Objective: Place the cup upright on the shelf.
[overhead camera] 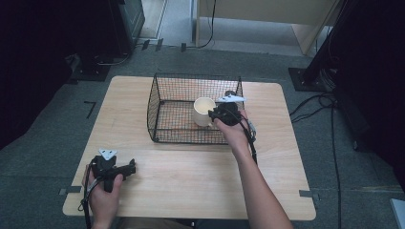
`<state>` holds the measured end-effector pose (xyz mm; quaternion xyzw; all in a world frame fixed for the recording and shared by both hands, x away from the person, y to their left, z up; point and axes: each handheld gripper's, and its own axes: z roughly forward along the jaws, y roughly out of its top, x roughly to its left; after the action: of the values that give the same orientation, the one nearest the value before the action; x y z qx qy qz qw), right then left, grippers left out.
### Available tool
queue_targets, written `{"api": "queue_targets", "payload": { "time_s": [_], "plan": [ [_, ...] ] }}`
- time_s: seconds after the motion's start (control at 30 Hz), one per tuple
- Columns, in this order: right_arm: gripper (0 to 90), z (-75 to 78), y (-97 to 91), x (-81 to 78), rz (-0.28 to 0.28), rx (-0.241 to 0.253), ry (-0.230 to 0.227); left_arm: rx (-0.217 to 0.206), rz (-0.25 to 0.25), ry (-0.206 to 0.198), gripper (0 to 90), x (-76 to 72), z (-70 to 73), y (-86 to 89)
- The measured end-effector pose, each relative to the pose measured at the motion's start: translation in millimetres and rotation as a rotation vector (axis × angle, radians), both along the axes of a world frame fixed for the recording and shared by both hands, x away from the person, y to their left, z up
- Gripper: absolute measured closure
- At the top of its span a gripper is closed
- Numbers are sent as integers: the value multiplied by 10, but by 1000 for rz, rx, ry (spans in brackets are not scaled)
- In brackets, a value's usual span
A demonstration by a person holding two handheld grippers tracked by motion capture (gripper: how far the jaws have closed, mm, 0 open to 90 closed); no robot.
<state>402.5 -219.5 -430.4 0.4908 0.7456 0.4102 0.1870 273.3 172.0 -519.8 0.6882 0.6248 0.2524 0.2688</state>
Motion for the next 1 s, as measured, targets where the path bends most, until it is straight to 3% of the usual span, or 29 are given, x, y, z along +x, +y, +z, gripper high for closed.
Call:
{"api": "queue_targets", "payload": {
  "time_s": [0.33,0.67,1.0],
  "plan": [
    [661,169,-7,-117,21,36,-51,0,0,0,0,0,0,0],
    [426,366,-35,-347,71,36,-78,0,0,0,0,0,0,0],
    [127,412,-136,-598,60,13,-83,0,0,0,0,0,0,0]
  ]
}}
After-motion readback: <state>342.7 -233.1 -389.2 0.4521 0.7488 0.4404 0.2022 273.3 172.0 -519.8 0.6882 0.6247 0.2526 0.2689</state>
